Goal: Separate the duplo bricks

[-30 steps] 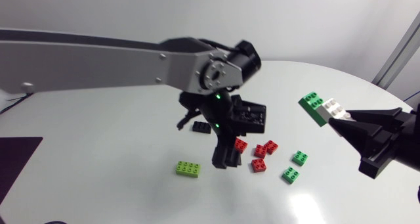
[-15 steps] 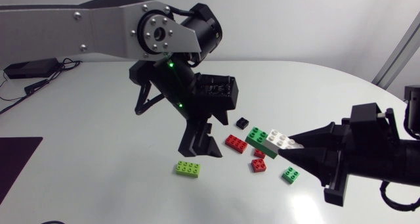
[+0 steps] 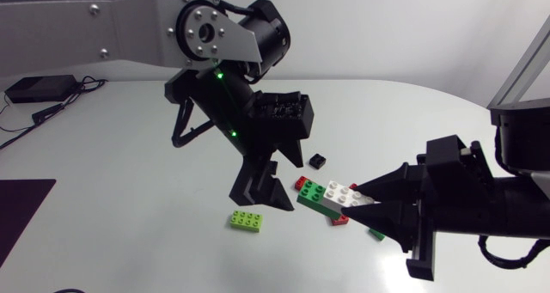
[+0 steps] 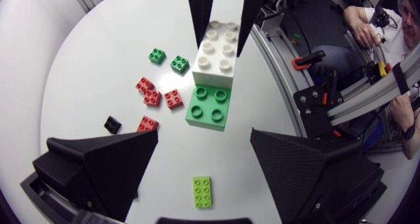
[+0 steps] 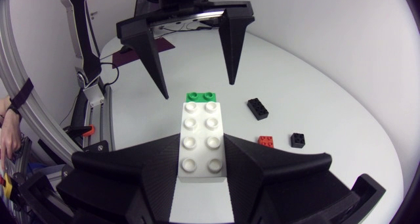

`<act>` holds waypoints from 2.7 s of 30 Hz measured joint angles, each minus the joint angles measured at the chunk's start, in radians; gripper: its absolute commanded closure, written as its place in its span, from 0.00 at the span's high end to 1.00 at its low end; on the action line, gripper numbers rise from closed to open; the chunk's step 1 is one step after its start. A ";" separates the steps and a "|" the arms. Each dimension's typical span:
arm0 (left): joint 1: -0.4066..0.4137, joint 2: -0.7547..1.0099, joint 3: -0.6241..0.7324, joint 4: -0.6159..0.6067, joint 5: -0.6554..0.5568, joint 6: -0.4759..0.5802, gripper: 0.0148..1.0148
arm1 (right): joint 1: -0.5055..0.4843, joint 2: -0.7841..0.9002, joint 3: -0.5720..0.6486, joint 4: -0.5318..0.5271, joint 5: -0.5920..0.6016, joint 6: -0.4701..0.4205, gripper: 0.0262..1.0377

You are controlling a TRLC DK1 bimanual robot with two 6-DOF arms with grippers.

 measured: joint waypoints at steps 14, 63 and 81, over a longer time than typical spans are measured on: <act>-0.044 0.059 0.029 -0.040 0.025 0.005 0.87 | 0.047 0.033 0.028 0.036 0.010 0.004 0.27; 0.054 0.123 -0.049 0.036 0.005 0.084 0.15 | -0.309 0.045 0.088 -0.060 -0.301 0.029 0.27; 0.340 0.223 -0.192 0.240 -0.032 0.158 0.16 | -0.336 0.007 0.087 -0.084 -0.304 -0.005 0.27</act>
